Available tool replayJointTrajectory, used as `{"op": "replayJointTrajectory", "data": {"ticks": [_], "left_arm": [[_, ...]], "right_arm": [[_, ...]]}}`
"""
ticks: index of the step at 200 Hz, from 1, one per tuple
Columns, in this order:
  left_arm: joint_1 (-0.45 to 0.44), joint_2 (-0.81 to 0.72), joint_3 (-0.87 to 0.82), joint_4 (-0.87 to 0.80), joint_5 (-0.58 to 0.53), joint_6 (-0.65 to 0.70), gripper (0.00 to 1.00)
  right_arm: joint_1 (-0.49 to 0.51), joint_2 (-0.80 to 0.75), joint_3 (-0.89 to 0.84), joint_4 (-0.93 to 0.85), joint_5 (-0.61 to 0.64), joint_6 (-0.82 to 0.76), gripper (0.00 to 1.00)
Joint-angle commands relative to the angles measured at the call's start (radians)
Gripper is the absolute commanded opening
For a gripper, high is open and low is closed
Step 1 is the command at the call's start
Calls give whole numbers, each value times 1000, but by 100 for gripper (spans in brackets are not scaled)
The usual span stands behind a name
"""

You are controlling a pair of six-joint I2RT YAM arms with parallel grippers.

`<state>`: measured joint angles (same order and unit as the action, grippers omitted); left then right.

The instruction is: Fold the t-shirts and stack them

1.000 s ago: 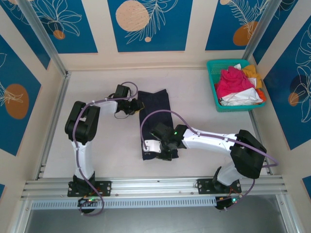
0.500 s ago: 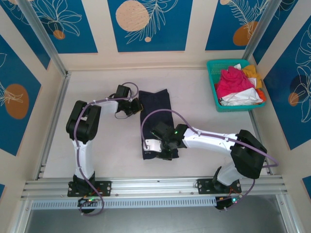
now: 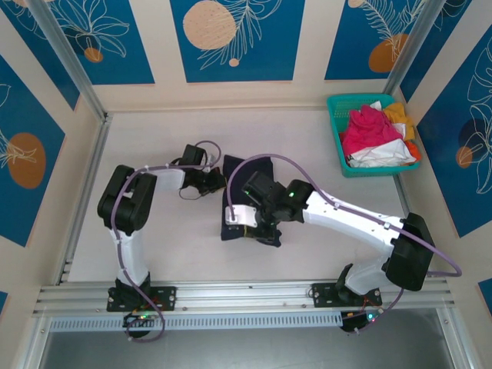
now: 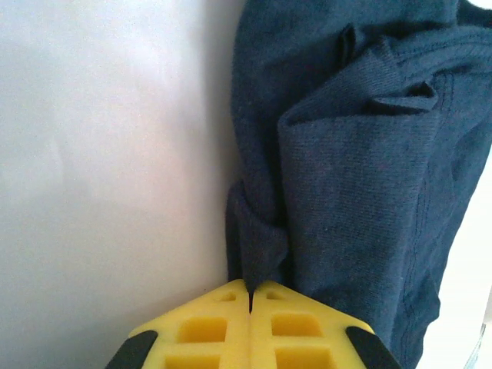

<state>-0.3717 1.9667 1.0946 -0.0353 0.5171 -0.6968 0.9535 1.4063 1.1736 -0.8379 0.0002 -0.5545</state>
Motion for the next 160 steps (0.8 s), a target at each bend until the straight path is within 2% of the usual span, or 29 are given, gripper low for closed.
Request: {"op": "replayJointTrajectory", "data": {"ticks": [1, 84, 160], "left_arm": [[-11, -29, -88, -74, 7, 27, 0], [-9, -19, -136, -8, 55, 50, 0], [15, 41, -137, 3, 58, 72, 0]], "right_arm": [[-47, -2, 72, -58, 6, -81, 0], [-241, 188, 258, 41, 60, -222, 0], [-348, 349, 381, 87, -49, -293, 0]]}}
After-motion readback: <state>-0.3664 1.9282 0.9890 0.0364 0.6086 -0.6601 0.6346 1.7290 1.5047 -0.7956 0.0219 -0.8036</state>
